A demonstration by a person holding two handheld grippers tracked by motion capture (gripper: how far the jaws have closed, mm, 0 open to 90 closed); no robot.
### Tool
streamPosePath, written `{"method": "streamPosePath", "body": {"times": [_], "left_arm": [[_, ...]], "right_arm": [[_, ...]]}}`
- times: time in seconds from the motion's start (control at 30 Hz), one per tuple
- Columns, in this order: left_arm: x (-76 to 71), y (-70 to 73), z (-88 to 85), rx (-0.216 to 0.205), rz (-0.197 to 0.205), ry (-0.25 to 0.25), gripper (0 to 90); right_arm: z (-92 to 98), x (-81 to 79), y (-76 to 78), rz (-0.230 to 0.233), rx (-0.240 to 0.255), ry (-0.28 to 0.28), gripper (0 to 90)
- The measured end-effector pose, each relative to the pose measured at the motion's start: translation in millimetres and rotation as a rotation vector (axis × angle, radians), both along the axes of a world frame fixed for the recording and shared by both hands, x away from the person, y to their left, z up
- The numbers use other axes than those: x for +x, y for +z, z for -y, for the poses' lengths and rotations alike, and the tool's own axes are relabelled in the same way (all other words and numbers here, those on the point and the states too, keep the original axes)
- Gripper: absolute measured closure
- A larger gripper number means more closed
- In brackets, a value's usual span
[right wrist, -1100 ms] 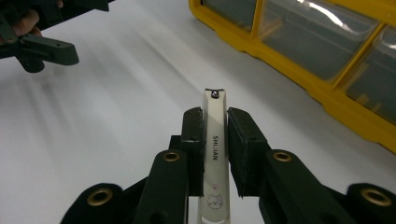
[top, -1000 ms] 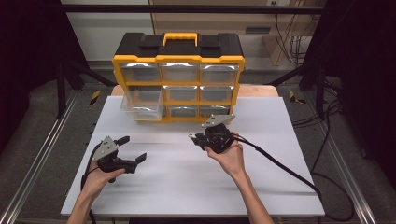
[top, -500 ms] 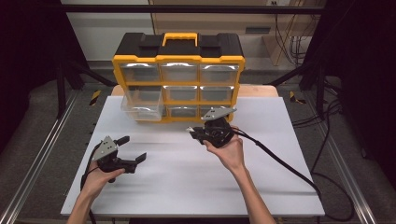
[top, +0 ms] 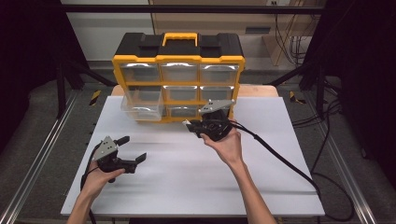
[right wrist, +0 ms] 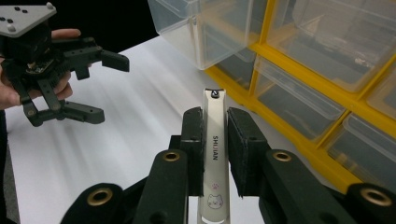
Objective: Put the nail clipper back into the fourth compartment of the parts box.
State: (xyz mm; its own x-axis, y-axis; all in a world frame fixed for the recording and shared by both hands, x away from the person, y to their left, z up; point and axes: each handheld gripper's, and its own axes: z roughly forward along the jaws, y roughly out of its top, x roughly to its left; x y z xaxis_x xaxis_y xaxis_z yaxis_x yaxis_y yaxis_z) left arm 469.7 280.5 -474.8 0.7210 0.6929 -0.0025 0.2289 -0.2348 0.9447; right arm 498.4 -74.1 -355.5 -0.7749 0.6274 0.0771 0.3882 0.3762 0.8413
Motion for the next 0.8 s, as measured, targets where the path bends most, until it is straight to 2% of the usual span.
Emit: {"method": "streamPosePath", "body": {"times": [0.43, 0.8], "left_arm": [[-0.2, 0.5, -0.8, -0.002, 0.002, 0.0, 1.9], [-0.2, 0.7, -0.5, -0.003, 0.003, -0.001, 1.9]], "right_arm": [[-11.2, 5.6, 16.4, 0.023, -0.002, 0.021, 77.3], [-21.3, 10.7, 25.9, 0.034, 0.019, 0.037, 77.3]]}}
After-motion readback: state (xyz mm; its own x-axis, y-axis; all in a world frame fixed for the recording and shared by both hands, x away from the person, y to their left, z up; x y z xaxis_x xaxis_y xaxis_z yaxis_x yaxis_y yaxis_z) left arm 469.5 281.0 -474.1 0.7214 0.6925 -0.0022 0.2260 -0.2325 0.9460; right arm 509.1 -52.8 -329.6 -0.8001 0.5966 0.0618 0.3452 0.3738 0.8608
